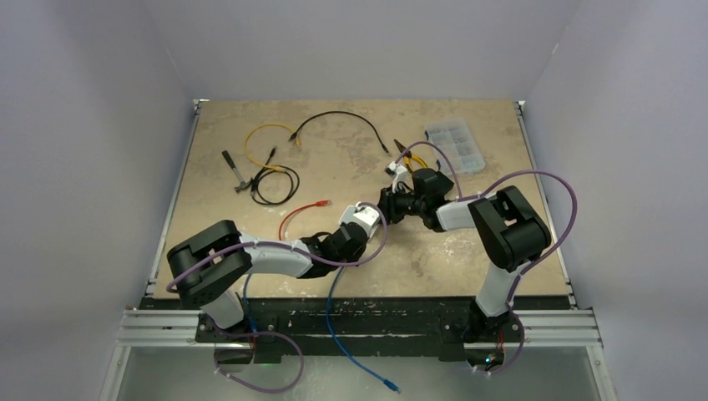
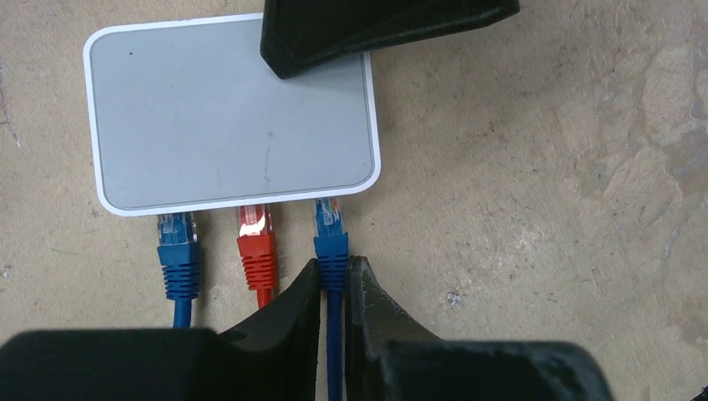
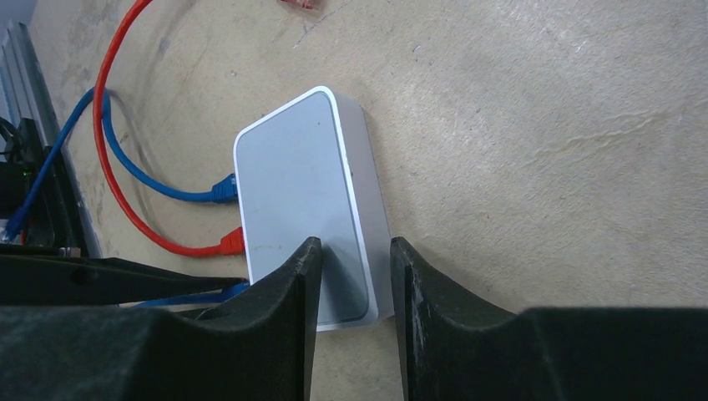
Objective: Insert the plug into the switch port
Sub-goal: Insert the connector into the switch port.
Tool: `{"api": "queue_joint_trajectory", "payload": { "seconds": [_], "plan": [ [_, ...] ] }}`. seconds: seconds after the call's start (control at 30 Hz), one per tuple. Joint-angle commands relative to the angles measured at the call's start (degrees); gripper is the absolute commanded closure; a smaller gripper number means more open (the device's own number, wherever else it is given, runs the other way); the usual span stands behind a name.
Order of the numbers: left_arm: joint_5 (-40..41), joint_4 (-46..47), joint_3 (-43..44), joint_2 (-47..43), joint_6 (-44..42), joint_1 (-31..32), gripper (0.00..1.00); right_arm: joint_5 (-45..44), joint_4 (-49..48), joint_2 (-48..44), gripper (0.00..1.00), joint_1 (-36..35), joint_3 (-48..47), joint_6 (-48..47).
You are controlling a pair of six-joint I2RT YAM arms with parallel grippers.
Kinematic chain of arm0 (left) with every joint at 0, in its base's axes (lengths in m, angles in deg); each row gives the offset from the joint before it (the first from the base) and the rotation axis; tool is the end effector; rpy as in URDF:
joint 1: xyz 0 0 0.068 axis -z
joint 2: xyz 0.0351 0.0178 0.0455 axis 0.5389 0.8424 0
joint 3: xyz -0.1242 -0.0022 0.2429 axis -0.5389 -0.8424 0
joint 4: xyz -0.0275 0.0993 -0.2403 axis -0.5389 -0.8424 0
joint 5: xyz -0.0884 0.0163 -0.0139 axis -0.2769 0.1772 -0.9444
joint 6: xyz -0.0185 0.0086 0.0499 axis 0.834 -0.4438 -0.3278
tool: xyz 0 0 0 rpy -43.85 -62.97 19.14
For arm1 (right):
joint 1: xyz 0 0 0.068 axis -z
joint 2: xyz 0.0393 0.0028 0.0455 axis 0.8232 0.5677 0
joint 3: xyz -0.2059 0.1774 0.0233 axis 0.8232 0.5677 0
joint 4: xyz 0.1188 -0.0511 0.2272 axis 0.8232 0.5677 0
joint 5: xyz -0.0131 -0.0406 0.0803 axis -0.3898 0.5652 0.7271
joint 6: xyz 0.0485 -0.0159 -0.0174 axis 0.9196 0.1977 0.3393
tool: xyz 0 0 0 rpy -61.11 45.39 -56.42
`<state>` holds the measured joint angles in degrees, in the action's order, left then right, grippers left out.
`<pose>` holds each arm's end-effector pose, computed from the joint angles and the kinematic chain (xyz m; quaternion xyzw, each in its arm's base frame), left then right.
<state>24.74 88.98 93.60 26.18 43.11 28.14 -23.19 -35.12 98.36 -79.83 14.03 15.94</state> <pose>0.1602 -0.2606 0.1411 0.2312 0.8746 -0.1391 0.4029 0.2957 0.1580 0.1253 -0.2217 0.8204 0.4138 0.3264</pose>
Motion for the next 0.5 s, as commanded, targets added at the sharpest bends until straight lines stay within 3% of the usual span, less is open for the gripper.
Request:
{"api": "queue_joint_trajectory", "payload": {
  "seconds": [0.0, 0.47],
  "plan": [
    [-1.87, 0.16, 1.34, 1.24, 0.99, -0.67, 0.97, -2.86, 1.20, 2.00, 0.62, -0.39, -1.21, -2.05],
    [-3.50, 0.80, 1.06, 2.22, 0.48, -1.25, 1.00, -2.80, -1.47, 4.15, 0.57, -0.44, -3.35, -3.34]
  ]
}}
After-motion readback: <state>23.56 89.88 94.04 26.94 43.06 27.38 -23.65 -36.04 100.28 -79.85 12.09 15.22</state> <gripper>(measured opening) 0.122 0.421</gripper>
